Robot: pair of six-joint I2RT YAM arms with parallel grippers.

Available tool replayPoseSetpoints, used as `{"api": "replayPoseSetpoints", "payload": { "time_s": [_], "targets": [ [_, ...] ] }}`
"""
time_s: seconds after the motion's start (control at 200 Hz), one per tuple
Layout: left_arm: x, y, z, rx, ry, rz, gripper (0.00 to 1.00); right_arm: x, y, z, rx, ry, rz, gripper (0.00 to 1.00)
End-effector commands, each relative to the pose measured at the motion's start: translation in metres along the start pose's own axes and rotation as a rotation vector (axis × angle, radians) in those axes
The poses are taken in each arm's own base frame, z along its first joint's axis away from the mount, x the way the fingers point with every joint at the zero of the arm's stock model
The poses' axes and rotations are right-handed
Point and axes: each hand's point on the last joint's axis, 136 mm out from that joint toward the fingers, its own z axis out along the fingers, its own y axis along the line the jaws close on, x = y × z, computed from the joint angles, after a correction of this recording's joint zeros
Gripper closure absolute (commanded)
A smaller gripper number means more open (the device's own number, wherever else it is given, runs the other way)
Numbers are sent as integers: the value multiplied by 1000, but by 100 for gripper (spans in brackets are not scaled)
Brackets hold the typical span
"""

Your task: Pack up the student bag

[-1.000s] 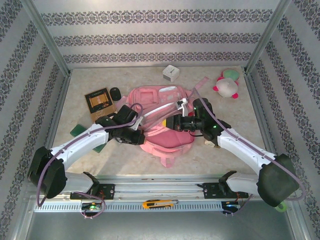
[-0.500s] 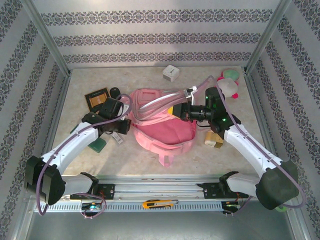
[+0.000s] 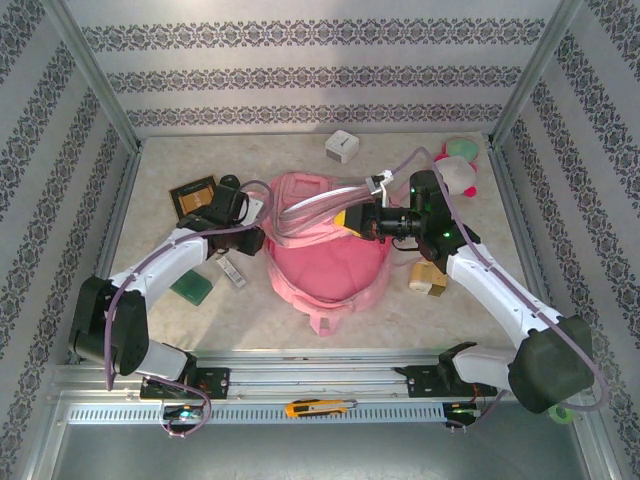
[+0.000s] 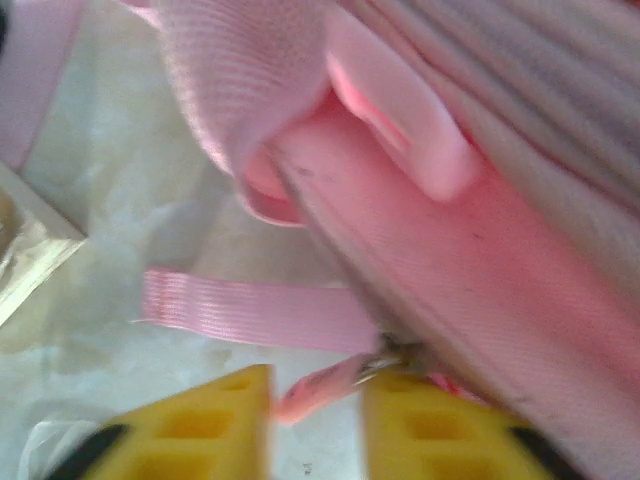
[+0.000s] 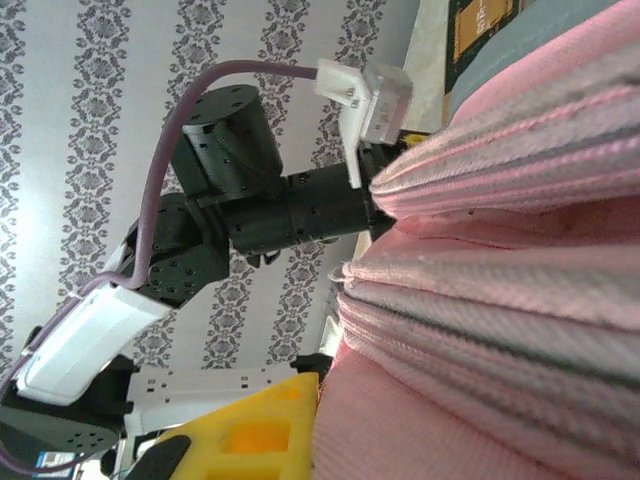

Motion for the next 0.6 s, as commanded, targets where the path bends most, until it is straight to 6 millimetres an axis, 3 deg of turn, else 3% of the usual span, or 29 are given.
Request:
{"api": "replayPoseSetpoints", "payload": {
  "time_s": [0.0, 0.145, 0.25, 0.32, 0.39, 0.595],
  "targets": [
    [-34, 12, -28, -45, -101, -61, 56, -24, 6, -1, 2, -88, -64, 100],
    [-35, 18, -56, -19, -151, -210, 36, -37, -21, 9, 69, -105, -63, 100],
    [-31, 33, -69, -16, -157, -332, 34, -33, -43, 9, 138, -116, -8, 72],
    [-26, 43, -74, -22, -128, -405, 34, -22, -50, 4, 181, -128, 21, 59],
    [-21, 49, -76, -22, -103, -456, 33, -4, -61, -3, 253, -123, 61, 53],
    [-22, 67, -79, 21, -89, -594, 25, 57, -108, -39, 550, -107, 200, 51]
  ]
}}
